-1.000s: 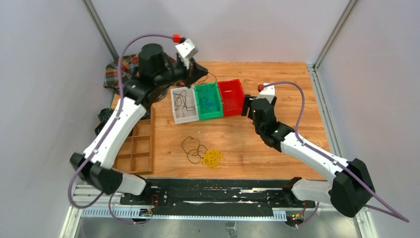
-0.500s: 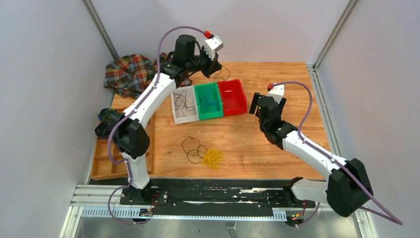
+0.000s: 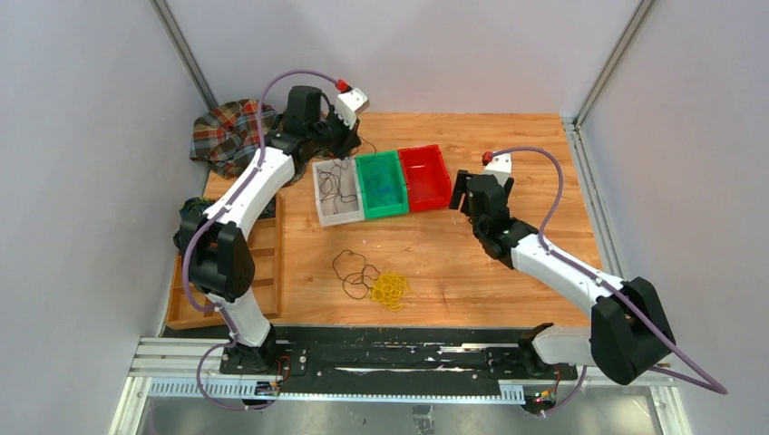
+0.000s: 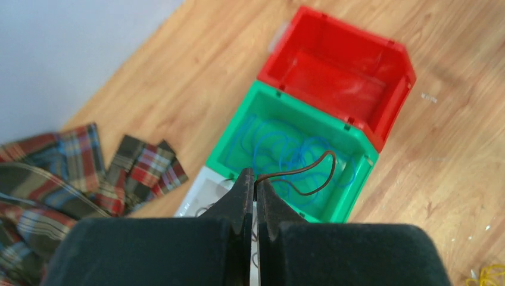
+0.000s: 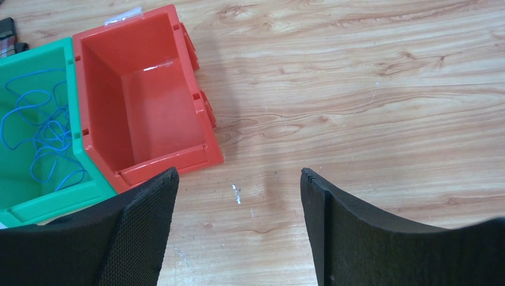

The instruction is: Untangle the cables

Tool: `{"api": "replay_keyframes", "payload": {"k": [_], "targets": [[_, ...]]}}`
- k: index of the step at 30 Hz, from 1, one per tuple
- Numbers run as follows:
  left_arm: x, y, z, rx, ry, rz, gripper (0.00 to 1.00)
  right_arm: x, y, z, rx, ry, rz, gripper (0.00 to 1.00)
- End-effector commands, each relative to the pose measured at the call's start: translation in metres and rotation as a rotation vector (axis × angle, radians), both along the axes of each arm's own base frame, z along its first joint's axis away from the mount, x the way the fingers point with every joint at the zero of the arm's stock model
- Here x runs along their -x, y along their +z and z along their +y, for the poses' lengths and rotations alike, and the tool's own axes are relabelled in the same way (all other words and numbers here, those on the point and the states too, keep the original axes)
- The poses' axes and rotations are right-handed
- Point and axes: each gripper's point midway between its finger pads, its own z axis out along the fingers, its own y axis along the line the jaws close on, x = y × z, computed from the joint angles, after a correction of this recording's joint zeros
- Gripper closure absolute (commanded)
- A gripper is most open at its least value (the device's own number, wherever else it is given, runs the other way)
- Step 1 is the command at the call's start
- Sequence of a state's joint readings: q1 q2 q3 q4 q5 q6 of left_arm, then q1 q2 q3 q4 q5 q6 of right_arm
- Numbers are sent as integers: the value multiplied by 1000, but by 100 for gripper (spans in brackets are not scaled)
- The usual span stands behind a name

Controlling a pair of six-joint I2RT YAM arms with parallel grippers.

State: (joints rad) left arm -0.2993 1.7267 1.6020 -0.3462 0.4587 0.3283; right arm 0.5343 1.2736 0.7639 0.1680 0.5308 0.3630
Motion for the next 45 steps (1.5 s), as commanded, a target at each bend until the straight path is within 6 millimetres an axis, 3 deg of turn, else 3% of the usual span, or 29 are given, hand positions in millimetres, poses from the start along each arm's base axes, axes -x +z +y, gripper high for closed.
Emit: {"api": "replay_keyframes", "payload": {"k": [1,9,19,24,27,29,30,36,41,45], "targets": [[-3,-43,12,-67,24,62,100,-7,20,2,-59,-10,-52,24],[-13,-83,43,-125,73,75,99,-6,14,7,-55,19,-28,23],[-5,-125,64,-246,112,85,99,-8,20,12,-36,41,-32,23],[-19,-139,86,-346,203,56,98,-6,29,20,-7,66,-48,22],[-25,-143,95,-392,231,25,85,-4,38,26,-5,100,-69,19],[-25,-141,95,-392,227,18,61,-2,45,29,-6,120,-76,19],[-24,-138,93,-390,216,18,53,-1,47,30,-3,127,-79,19],[-11,-116,88,-414,127,36,28,6,61,40,-23,188,-101,18],[23,-110,80,-454,-59,121,11,10,68,49,-34,246,-100,18],[39,-92,79,-458,-112,126,5,15,73,53,-17,266,-110,19]]}}
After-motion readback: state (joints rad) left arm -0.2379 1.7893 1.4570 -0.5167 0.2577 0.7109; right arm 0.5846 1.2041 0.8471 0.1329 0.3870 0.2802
